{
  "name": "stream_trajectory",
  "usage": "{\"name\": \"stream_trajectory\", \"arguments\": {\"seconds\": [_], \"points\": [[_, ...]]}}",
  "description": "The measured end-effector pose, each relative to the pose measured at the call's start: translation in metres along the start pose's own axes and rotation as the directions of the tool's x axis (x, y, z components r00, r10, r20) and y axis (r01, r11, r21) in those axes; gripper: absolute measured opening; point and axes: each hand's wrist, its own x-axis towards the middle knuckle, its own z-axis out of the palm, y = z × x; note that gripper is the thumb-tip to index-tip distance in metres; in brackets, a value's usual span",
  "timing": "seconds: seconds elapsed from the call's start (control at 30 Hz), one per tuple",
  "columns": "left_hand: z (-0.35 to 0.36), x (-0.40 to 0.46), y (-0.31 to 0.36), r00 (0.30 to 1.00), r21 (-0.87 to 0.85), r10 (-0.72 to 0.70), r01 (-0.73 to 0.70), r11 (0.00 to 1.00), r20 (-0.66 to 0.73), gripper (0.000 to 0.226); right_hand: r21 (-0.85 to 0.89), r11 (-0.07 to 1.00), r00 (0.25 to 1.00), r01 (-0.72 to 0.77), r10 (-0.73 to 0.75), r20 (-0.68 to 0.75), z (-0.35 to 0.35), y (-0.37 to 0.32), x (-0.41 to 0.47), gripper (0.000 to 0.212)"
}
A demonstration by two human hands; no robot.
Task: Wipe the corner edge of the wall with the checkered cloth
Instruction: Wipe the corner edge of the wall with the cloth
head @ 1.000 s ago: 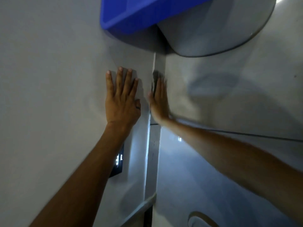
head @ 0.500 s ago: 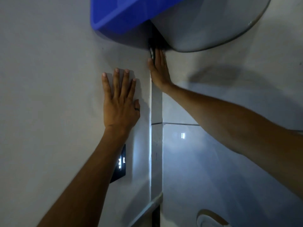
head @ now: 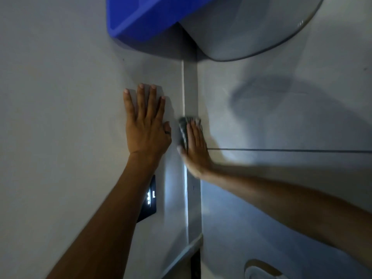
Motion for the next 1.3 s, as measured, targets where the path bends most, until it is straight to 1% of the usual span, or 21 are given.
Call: {"name": "stream_trajectory", "arguments": {"seconds": [0.1,0.17,0.27,0.33,0.43,0.57,0.67,0.73,0.8,0.87,0.97,1.0,1.07,1.13,1.23,1.3], "points": [[-0.005,-0.004,-0.002,1.000,-0.029,-0.009,0.010,1.000,0.017,0.075,0.014,1.000,0.997,0.009,-0.007,-0.079,-0.036,-0.019,0.081,0.076],[-0.009,-0.011,-0.002,0.999,-0.073,-0.030,0.032,0.997,0.033,0.075,-0.003,1.000,0.994,0.011,-0.011,-0.105,-0.055,-0.033,0.115,0.072],[-0.016,-0.033,-0.001,0.996,-0.133,-0.068,0.075,0.988,0.061,0.076,-0.138,0.989,0.992,0.059,-0.073,-0.104,-0.055,-0.041,0.109,0.066],[-0.016,-0.055,0.002,0.993,-0.166,-0.094,0.104,0.981,0.070,0.076,-0.156,0.984,0.993,0.081,-0.093,-0.072,-0.039,-0.033,0.071,0.065],[-0.011,-0.094,0.003,0.990,-0.214,-0.109,0.125,0.969,0.085,0.076,-0.067,0.997,0.999,0.040,-0.041,-0.023,-0.002,-0.014,-0.016,0.066],[0.005,-0.144,0.002,0.992,-0.258,-0.108,0.120,0.959,0.058,0.078,0.014,0.999,0.999,-0.029,0.028,0.033,0.054,0.006,-0.159,0.071],[0.013,-0.166,0.002,0.996,-0.229,-0.076,0.085,0.970,0.047,0.080,-0.114,0.993,0.994,-0.020,0.032,0.102,0.083,0.020,-0.251,0.071],[0.017,-0.169,0.002,0.998,-0.203,-0.053,0.061,0.977,0.045,0.081,-0.094,0.995,0.990,-0.043,0.055,0.127,0.090,0.024,-0.266,0.067],[0.019,-0.169,0.003,0.997,-0.169,-0.054,0.062,0.984,0.046,0.081,-0.095,0.995,0.998,-0.007,0.013,0.068,0.088,0.023,-0.243,0.062],[0.022,-0.169,0.004,0.997,-0.136,-0.072,0.074,0.988,0.020,0.079,-0.063,0.998,1.000,0.011,-0.012,-0.011,0.074,0.015,-0.192,0.062],[0.022,-0.169,0.005,0.997,-0.137,-0.076,0.076,0.988,0.006,0.077,-0.149,0.979,0.975,0.136,-0.159,-0.154,0.043,0.009,-0.091,0.057],[0.020,-0.170,0.005,0.997,-0.150,-0.077,0.078,0.986,0.011,0.076,-0.131,0.982,0.972,0.135,-0.157,-0.176,0.031,0.006,-0.060,0.057],[0.017,-0.169,0.005,0.996,-0.168,-0.087,0.089,0.982,0.020,0.076,-0.015,0.998,0.979,0.067,-0.069,-0.191,0.011,-0.004,-0.006,0.060],[0.013,-0.168,0.005,0.995,-0.181,-0.092,0.098,0.979,0.042,0.077,0.046,0.999,0.978,0.029,-0.018,-0.208,-0.006,-0.015,0.033,0.062],[0.009,-0.168,0.006,0.992,-0.204,-0.114,0.124,0.971,0.060,0.077,0.101,0.995,0.979,0.022,-0.001,-0.203,-0.021,-0.023,0.067,0.061],[0.008,-0.166,0.007,0.990,-0.211,-0.128,0.138,0.968,0.064,0.078,0.120,0.992,0.980,0.028,-0.003,-0.197,-0.025,-0.024,0.074,0.061]]}}
